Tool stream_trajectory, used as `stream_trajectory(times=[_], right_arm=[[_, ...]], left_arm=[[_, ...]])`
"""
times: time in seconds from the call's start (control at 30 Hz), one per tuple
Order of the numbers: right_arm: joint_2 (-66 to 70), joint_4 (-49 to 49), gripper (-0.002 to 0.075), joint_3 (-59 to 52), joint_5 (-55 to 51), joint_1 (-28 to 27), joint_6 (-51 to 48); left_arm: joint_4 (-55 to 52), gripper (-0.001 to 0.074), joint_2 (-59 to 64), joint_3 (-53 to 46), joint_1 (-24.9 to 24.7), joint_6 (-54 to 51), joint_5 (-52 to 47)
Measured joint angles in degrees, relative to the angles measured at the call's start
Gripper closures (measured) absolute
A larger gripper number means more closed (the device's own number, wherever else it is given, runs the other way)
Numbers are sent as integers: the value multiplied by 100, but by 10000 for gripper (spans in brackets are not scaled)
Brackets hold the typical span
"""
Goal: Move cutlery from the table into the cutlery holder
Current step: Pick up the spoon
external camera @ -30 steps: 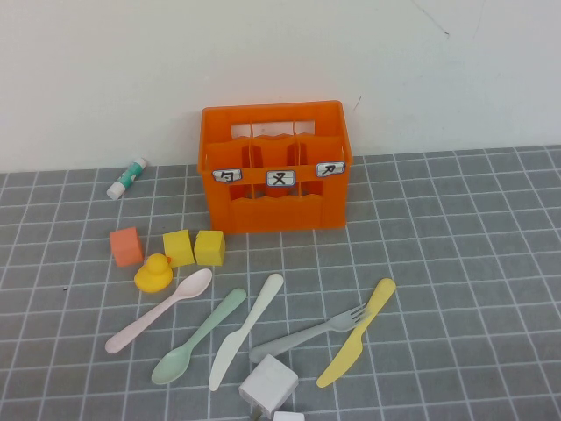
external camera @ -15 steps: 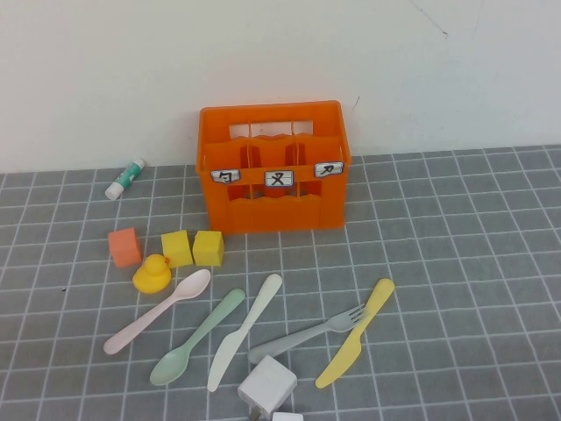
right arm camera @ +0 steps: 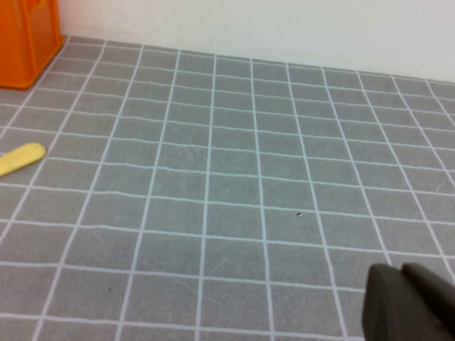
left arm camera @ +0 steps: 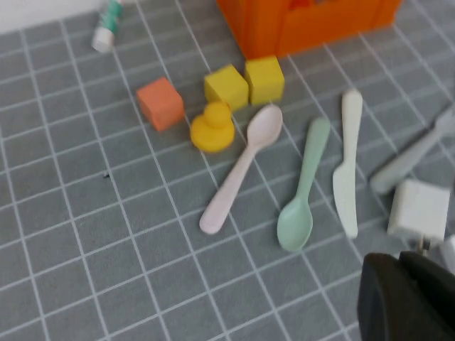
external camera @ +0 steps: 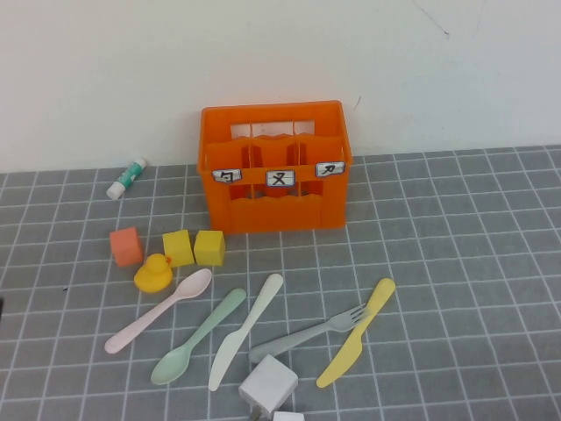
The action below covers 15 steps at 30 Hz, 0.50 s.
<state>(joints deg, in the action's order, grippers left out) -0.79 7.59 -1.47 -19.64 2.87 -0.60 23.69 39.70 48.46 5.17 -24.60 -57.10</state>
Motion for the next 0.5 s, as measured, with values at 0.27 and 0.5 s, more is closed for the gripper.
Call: stream_trajectory(times=[0.27, 0.5], right_arm=[[0, 0, 729, 0, 0, 0, 0], [0, 0, 729, 0, 0, 0, 0]], left_arm=[[-371, 736, 1971, 1063, -793, -614, -312], [-1338, 560, 3468, 1388, -1570, -472, -131]])
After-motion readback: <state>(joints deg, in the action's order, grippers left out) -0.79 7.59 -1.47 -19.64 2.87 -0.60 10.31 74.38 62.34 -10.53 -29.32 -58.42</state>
